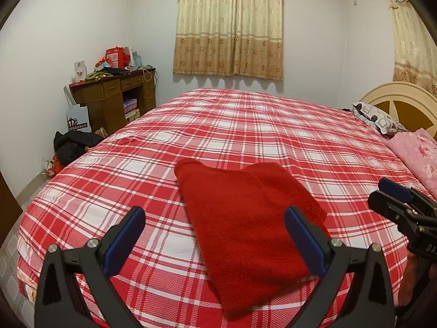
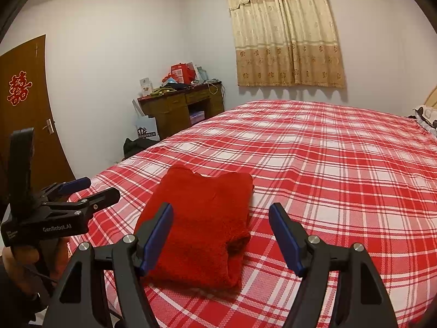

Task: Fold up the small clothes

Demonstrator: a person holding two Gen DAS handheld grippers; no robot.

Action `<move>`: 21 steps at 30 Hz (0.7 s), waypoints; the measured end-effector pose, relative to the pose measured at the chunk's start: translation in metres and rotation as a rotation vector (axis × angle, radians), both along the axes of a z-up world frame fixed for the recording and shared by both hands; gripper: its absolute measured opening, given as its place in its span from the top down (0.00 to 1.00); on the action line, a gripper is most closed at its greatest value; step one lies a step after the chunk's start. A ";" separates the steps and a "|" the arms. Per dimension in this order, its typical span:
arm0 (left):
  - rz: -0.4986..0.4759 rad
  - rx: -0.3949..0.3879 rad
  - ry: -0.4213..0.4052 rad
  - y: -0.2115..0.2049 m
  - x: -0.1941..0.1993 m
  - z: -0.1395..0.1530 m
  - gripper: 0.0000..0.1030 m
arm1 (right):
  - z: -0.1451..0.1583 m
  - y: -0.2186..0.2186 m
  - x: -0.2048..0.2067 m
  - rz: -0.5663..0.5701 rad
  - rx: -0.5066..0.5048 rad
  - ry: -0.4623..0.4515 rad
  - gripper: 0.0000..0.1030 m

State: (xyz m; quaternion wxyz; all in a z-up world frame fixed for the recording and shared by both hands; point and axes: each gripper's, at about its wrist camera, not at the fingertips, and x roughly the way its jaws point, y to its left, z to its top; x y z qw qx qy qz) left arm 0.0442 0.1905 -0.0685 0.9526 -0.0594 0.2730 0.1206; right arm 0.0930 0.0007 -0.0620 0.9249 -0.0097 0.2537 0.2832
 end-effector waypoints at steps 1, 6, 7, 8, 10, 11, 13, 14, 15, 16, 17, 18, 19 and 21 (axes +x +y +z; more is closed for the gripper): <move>-0.001 -0.001 0.000 0.000 0.000 0.000 0.00 | 0.000 0.000 0.000 0.001 0.000 0.001 0.29; -0.001 -0.002 0.001 -0.001 0.000 -0.001 0.00 | -0.001 0.001 -0.001 0.004 0.003 0.004 0.29; -0.002 -0.002 0.001 -0.001 0.000 -0.001 0.00 | 0.000 0.001 -0.002 0.004 0.003 0.002 0.29; -0.002 -0.002 0.001 -0.002 0.000 -0.001 0.00 | 0.000 0.001 -0.002 0.004 0.003 0.001 0.29; -0.002 -0.001 0.002 -0.002 0.000 -0.001 0.00 | 0.000 0.001 -0.002 0.005 0.005 0.002 0.29; -0.003 -0.002 0.003 -0.002 0.000 -0.002 0.00 | 0.000 0.001 -0.002 0.005 0.005 0.002 0.29; -0.005 -0.003 0.005 -0.003 0.000 -0.003 0.00 | 0.000 0.001 -0.002 0.004 0.003 0.003 0.29; -0.005 -0.002 0.005 -0.003 0.000 -0.003 0.00 | 0.000 0.001 -0.002 0.004 0.002 0.005 0.29; -0.005 -0.002 0.005 -0.003 0.000 -0.003 0.00 | 0.000 0.001 -0.003 0.005 0.003 0.006 0.29; -0.005 -0.002 0.004 -0.003 0.000 -0.003 0.00 | 0.000 0.001 -0.002 0.005 0.003 0.007 0.29; -0.003 -0.002 0.004 -0.003 0.000 -0.003 0.00 | 0.000 0.002 -0.002 0.005 0.002 0.007 0.29; -0.002 -0.002 0.005 -0.003 0.000 -0.003 0.00 | 0.000 0.002 -0.003 0.005 0.002 0.008 0.29; -0.003 -0.004 0.006 -0.003 0.000 -0.003 0.00 | -0.001 0.002 -0.003 0.006 0.002 0.007 0.29; -0.003 -0.006 0.006 -0.003 0.000 -0.004 0.00 | 0.000 0.004 -0.004 0.007 0.001 0.006 0.29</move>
